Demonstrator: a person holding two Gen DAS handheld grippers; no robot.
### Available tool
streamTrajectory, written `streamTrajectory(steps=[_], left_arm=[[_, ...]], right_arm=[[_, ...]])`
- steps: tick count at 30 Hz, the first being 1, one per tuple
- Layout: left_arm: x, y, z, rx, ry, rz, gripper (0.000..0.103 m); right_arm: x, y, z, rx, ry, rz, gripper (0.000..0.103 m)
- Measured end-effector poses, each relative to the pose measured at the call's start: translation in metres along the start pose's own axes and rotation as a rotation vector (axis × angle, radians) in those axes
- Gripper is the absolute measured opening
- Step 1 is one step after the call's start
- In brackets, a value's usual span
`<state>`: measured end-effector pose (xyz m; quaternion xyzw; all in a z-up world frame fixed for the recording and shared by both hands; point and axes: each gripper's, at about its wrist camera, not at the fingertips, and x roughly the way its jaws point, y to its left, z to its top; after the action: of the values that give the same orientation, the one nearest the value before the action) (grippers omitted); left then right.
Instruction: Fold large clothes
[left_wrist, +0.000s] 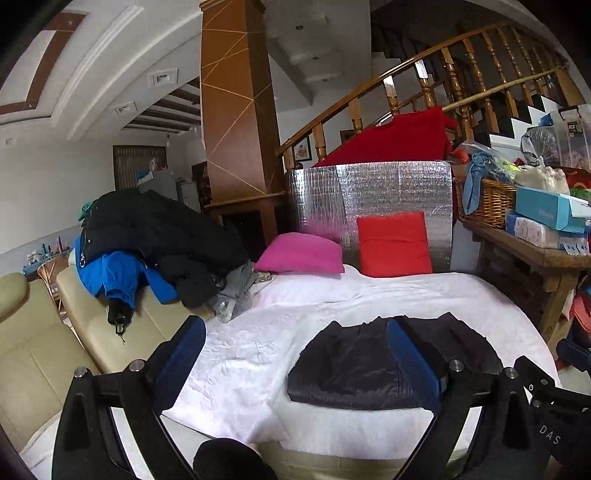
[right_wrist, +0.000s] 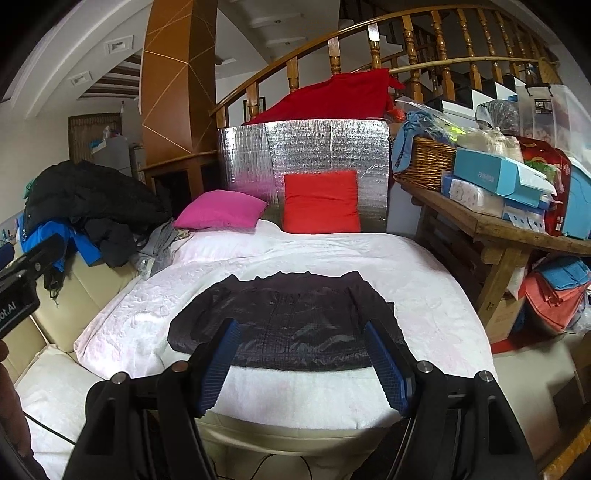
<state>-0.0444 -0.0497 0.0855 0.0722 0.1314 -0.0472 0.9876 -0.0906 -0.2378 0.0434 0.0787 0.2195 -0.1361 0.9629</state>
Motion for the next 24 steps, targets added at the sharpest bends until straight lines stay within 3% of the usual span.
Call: streamTrajectory(steps=[9, 24], left_arm=[[-0.009, 0.002, 0.002, -0.002, -0.035, 0.009, 0.102], [0.002, 0.002, -0.003, -0.01, 0.001, 0.004, 0.102]], right_arm=[[-0.009, -0.003, 0.004, 0.006, -0.024, -0.005, 0.074], [0.004, -0.005, -0.001, 0.033, 0.007, -0.007, 0.074]])
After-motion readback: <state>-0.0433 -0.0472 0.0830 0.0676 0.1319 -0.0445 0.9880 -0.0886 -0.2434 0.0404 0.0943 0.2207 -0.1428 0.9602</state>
